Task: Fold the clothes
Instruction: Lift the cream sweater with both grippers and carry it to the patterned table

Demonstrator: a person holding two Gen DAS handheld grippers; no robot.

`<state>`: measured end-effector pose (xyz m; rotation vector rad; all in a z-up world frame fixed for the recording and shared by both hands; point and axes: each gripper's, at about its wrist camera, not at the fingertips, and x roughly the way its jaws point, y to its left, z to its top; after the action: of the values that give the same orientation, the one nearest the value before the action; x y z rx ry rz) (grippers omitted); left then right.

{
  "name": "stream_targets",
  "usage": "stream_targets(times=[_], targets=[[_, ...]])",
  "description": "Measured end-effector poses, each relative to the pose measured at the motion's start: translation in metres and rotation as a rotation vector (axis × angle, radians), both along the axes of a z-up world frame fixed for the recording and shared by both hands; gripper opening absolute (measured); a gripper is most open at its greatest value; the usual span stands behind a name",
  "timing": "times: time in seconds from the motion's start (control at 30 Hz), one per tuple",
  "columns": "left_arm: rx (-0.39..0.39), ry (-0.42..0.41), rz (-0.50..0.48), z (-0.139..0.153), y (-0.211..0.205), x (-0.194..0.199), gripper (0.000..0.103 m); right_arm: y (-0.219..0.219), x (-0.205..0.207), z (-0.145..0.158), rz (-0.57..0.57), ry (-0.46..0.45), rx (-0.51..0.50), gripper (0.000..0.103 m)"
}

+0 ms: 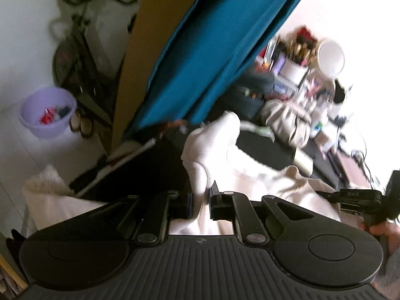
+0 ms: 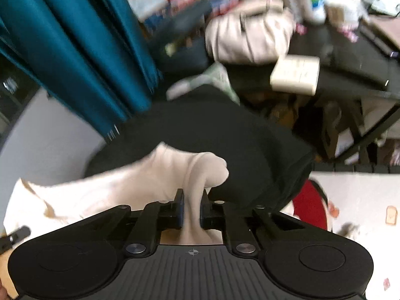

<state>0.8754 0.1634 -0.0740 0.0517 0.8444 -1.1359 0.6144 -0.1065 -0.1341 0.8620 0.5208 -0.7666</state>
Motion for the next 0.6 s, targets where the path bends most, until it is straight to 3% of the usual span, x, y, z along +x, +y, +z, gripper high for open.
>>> stream_targets(times=[0.17,0.3,0.47,0.6], targets=[[-0.142,-0.087,0.077,0.057,0.024,-0.029,0.011,0.025,-0.049,0.078,-0.039,-0.15,-0.227,0.009],[-0.307,-0.193,0.107,0.107,0.044,-0.067,0.011,0.046,-0.095,0.141,-0.06,-0.216,-0.435,0.009],[-0.493,-0.322,0.1,0.154,0.052,-0.122,0.011,0.088,-0.15,0.203,-0.126,-0.272,-0.665,0.009],[-0.638,-0.397,0.038,0.186,0.063,-0.159,0.011,0.136,-0.191,0.234,-0.198,-0.27,-0.821,0.009]])
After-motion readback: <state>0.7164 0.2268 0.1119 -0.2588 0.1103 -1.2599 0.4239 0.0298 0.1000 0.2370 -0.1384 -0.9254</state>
